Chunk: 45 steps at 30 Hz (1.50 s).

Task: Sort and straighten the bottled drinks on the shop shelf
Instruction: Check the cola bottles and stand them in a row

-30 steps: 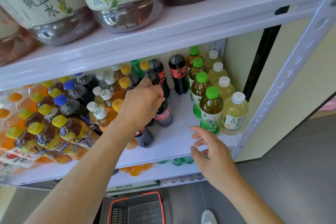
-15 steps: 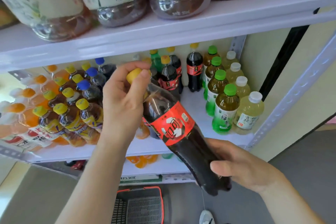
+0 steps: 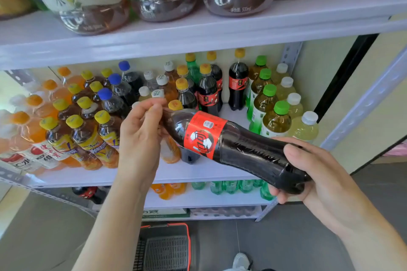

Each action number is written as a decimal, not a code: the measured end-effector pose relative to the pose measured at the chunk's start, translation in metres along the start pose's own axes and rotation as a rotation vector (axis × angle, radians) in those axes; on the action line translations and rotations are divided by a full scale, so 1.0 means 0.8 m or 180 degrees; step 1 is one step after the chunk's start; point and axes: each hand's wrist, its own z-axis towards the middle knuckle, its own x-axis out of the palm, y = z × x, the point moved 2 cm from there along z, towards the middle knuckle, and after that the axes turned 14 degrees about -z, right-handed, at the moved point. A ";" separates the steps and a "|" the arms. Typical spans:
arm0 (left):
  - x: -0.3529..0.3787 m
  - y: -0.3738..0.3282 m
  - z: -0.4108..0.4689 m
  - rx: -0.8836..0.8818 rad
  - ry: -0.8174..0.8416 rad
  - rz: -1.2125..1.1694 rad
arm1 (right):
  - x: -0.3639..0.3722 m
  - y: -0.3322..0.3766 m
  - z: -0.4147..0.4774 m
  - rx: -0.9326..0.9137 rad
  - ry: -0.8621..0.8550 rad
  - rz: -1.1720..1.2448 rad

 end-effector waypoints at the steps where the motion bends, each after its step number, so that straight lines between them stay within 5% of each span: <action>1: -0.004 0.002 -0.002 -0.0050 -0.0017 0.0015 | 0.000 0.002 0.000 -0.0005 -0.0017 -0.0063; 8: -0.025 0.013 -0.012 -0.0360 -0.0001 0.0263 | -0.001 -0.002 0.006 0.0002 -0.0195 -0.0189; 15: -0.037 0.018 -0.013 -0.1201 0.0144 0.1272 | -0.004 -0.003 0.009 -0.0084 -0.0124 -0.0494; 27: -0.058 0.006 0.000 -0.0570 0.0769 0.0554 | -0.007 -0.029 0.019 0.0214 -0.0072 0.0430; 32: -0.054 -0.009 0.004 -0.0333 0.0798 0.0545 | -0.002 -0.035 0.018 0.0251 -0.0257 0.0214; 38: -0.052 -0.013 0.003 -0.0533 0.0700 0.0137 | -0.003 -0.037 0.015 -0.0023 -0.0337 0.0415; 42: -0.050 -0.005 0.004 -0.1083 0.0605 0.1022 | -0.005 -0.038 0.014 -0.0163 -0.0339 0.0082; 45: -0.053 0.001 0.004 -0.1256 0.0537 0.0935 | -0.004 -0.037 0.013 -0.0332 -0.0313 0.0045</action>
